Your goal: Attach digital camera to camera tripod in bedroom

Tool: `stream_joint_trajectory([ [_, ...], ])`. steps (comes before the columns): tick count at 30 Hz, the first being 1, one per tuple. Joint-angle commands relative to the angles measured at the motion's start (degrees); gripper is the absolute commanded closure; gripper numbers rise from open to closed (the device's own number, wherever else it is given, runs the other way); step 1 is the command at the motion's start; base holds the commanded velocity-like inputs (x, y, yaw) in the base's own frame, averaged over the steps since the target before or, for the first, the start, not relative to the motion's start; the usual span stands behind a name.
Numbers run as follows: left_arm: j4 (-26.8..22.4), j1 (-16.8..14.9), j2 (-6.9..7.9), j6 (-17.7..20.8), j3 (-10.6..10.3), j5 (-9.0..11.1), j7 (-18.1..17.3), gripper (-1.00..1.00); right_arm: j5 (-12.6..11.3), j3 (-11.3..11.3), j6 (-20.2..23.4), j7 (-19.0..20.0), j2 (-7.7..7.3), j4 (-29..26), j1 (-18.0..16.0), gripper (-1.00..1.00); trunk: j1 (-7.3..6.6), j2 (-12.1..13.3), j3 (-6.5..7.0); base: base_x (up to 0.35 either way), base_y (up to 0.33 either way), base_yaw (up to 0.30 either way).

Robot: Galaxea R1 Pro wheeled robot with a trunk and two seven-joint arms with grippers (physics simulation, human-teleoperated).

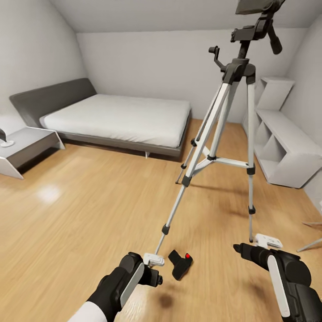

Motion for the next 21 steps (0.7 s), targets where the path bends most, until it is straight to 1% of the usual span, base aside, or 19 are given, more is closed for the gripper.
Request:
stream_joint_trajectory([
  [1, -0.06, -0.12, 0.00, 0.19, -0.19, 0.62, 0.64, -1.00, -0.12, 0.09, 0.25, 0.10, 0.05, -0.05, -0.19, -1.00, 0.22, -0.44, -0.23, 0.000, 0.000, -0.266],
  [2, 0.03, -0.19, 0.02, 0.18, -0.19, 0.59, 0.69, -1.00, -0.08, 0.34, 0.25, 0.10, 0.09, -0.06, -0.31, -1.00, 0.44, -0.84, -0.41, 0.000, 0.000, -0.267],
  [4, 0.38, -0.34, 0.15, -0.04, 0.10, 0.52, 0.85, -1.00, 0.10, 2.08, 0.25, 0.08, 0.17, -0.12, -0.45, -1.00, 0.88, -1.64, -0.77, 0.000, 0.000, -0.270],
  [5, 0.38, -0.34, 0.15, -0.04, 0.10, 0.52, 0.85, -1.00, 0.10, 2.08, 0.25, 0.08, 0.17, -0.12, -0.45, -1.00, 1.10, -2.04, -0.95, 0.000, 0.000, -0.270],
  [6, 0.45, -0.37, 0.21, -0.20, 0.32, 0.49, 0.89, -1.00, 0.17, 2.79, 0.25, 0.07, 0.18, -0.15, -0.42, -1.00, 1.32, -2.44, -1.13, 0.000, 0.000, -0.271],
  [10, 0.62, -0.44, 0.35, -2.05, 1.16, 0.35, 1.16, -1.00, 0.33, 4.66, 0.25, 0.04, 0.18, -0.22, -0.49, -1.00, 2.19, -4.04, -1.85, 0.000, 0.000, -0.272],
  [14, 0.69, -0.48, 0.45, -3.77, 1.58, 0.30, 2.51, -1.00, 0.38, 5.44, 0.25, 0.02, 0.17, -0.28, -0.93, -1.00, 3.07, -5.65, -2.57, 0.000, 0.000, -0.273],
  [16, 0.73, -0.70, 0.41, -4.23, 1.63, 0.25, 3.40, -1.00, 0.34, 5.63, 0.25, 0.02, 0.15, -0.46, -1.67, -1.00, 3.51, -6.45, -2.92, 0.000, 0.000, -0.274],
  [19, 0.81, -1.77, 0.27, -4.31, 1.30, 0.20, 4.44, -1.00, 0.10, 5.69, 0.25, 0.04, -0.05, -0.67, -3.90, -1.00, 4.17, -7.65, -3.46, 0.000, 0.000, -0.274],
  [21, 1.15, -2.84, 0.26, -4.34, 0.61, 0.18, 4.91, -1.00, -0.06, 5.64, 0.25, 0.06, -0.19, -0.74, -5.65, -1.00, 4.61, -8.46, -3.82, 0.000, 0.000, -0.274],
])
